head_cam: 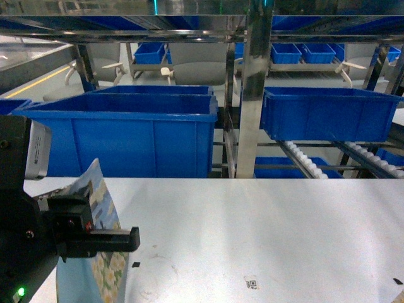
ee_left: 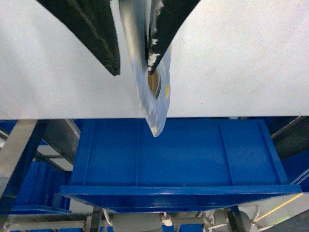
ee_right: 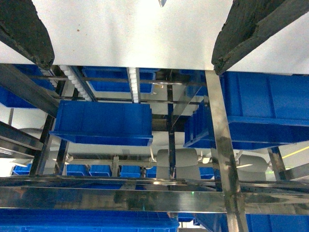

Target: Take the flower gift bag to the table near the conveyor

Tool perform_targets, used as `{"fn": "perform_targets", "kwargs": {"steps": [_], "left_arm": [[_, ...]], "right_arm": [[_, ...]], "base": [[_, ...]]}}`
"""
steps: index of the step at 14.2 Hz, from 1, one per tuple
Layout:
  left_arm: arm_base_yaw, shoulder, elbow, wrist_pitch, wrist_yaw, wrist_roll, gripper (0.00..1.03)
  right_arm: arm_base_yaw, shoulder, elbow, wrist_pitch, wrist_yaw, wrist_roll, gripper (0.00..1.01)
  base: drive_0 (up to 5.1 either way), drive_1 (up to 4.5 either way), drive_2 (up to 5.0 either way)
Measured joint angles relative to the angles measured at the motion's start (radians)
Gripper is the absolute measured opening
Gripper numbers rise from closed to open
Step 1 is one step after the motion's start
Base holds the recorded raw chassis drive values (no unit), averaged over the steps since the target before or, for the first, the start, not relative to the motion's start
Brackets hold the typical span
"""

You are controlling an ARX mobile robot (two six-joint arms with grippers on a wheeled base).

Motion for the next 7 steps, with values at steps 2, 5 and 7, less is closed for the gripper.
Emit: {"fn": "perform_targets", "kwargs": {"steps": [2,5,7], "left_arm": [[-0.022,-0.056,-0.022,-0.002,-0.008,0.018,0.48],[-0.079,-0.188,-0.034,0.0,-0.018,0.076,0.96],[-0.064,-0.244,-0.047,0.0,-0.01,0.098,0.98]], "right_arm": [[0.0,0.0,0.0,0.0,0.0,0.0,0.98],[0.0,0.0,0.0,0.0,0.0,0.0,0.98],[0.0,0.0,0.0,0.0,0.0,0.0,0.98]], "base": [[0.0,0.0,0.0],[0.0,0.0,0.0],[0.0,0.0,0.0]]}}
